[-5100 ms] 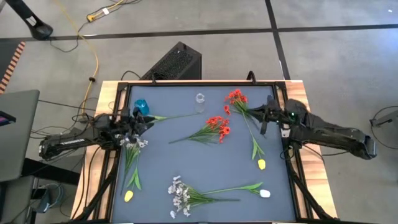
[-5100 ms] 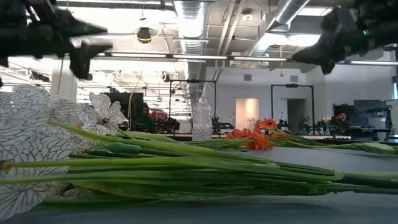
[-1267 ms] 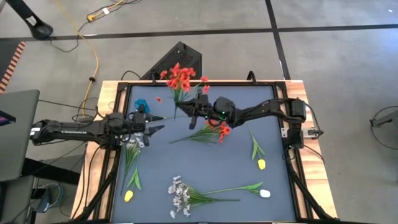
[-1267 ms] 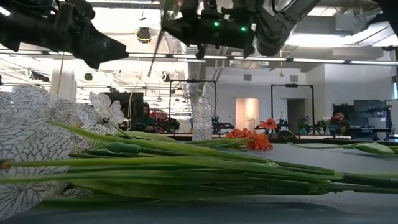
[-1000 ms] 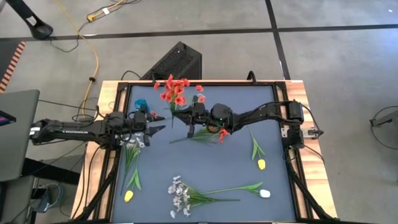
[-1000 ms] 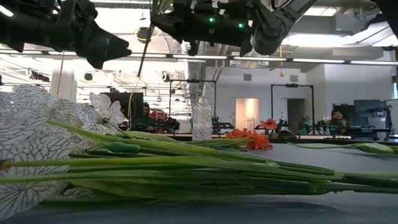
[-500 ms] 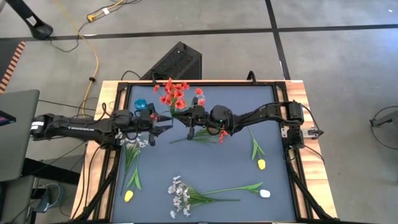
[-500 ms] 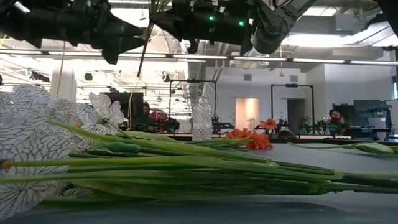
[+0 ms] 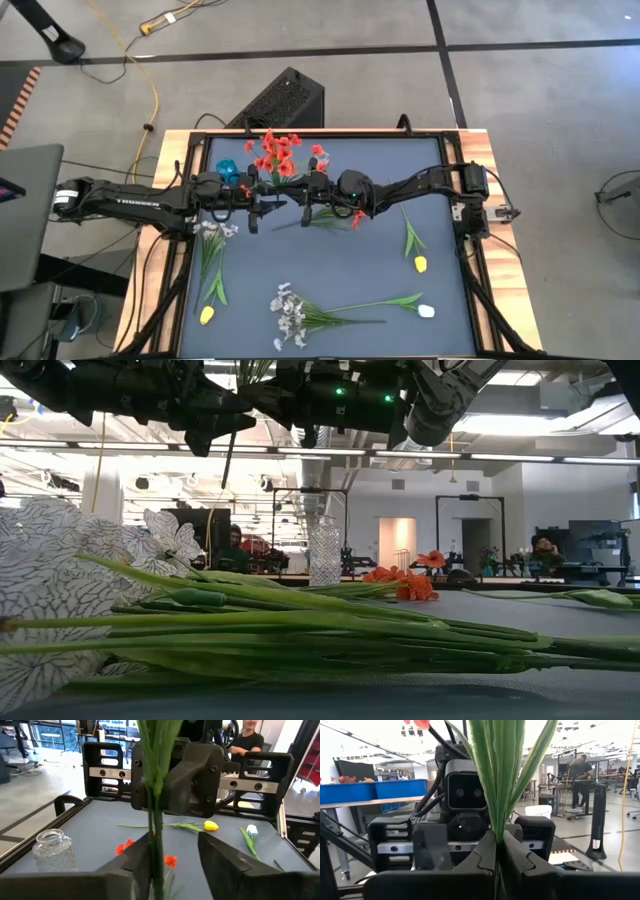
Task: Sort flowers into vase by color
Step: Put the top orange flowers into the blue vase
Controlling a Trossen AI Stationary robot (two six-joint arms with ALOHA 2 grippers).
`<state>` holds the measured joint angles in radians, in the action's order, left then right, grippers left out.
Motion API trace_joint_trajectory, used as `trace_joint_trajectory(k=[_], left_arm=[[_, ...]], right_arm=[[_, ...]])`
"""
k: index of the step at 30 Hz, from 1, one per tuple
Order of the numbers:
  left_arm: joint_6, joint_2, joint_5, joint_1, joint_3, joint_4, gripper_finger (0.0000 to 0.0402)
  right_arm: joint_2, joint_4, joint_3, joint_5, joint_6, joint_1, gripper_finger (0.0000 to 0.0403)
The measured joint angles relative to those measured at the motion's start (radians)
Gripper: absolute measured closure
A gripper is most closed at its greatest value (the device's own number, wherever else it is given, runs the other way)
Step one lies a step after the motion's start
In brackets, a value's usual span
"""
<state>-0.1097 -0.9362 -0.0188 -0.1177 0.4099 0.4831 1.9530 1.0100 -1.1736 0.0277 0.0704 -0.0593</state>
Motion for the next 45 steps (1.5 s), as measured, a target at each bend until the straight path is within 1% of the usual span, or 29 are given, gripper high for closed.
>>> trace_joint_trajectory(k=[2,5,7,10,12,15,17,20,22,24,27,33,37,40,42,45], left_arm=[[0.000,0.004,0.000,0.000,0.000,-0.004,0.0309],[0.012,0.018,0.004,0.000,0.000,-0.015,0.0375],[0.017,0.031,0.012,0.000,0.000,-0.033,0.0392],[0.019,0.050,0.023,0.000,0.000,-0.061,0.0398],[0.018,0.067,0.030,0.000,0.000,-0.080,0.0399],[0.018,0.083,0.035,0.000,0.000,-0.093,0.0399],[0.018,0.097,0.055,0.000,0.000,-0.091,0.0400],[0.042,0.127,0.138,-0.001,0.000,-0.114,0.0400],[0.063,0.156,0.217,-0.007,0.000,-0.142,0.0401],[0.072,0.185,0.287,-0.018,0.001,-0.170,0.0401],[0.104,0.223,0.333,-0.029,0.001,-0.185,0.0401],[0.167,0.282,0.367,-0.060,0.001,-0.184,0.0401],[0.180,0.296,0.371,-0.081,0.001,-0.186,0.0401],[0.172,0.296,0.346,-0.085,0.001,-0.194,0.0401],[0.147,0.296,0.289,-0.085,0.001,-0.207,0.0401],[0.099,0.293,0.147,-0.084,-0.015,-0.198,0.0401]], right_arm=[[0.000,-0.012,0.000,-0.003,0.000,0.001,0.0358],[-0.001,-0.012,0.000,-0.007,0.008,0.001,0.0351],[-0.002,-0.014,0.000,-0.007,0.008,0.001,0.0346],[-0.004,-0.019,0.000,-0.007,0.008,0.000,0.0332],[-0.005,-0.025,0.000,-0.006,0.008,-0.003,0.0316],[-0.022,-0.093,0.000,-0.007,0.022,-0.015,0.0279],[-0.037,-0.146,-0.004,-0.007,0.065,-0.028,0.0249],[-0.069,-0.244,-0.003,-0.017,0.081,-0.044,0.0199],[-0.092,-0.317,-0.002,-0.079,0.056,-0.055,0.0170],[-0.112,-0.380,-0.002,-0.135,0.033,-0.057,0.0148],[-0.147,-0.465,-0.002,-0.159,0.025,-0.053,0.0133],[-0.159,-0.560,-0.001,-0.162,0.009,-0.050,0.0132],[-0.161,-0.560,-0.001,-0.162,0.007,-0.047,0.0132],[-0.161,-0.552,-0.001,-0.162,0.007,-0.048,0.0132],[-0.161,-0.517,-0.002,-0.160,0.008,-0.049,0.0132],[-0.144,-0.420,-0.002,-0.157,0.010,-0.047,0.0132]])
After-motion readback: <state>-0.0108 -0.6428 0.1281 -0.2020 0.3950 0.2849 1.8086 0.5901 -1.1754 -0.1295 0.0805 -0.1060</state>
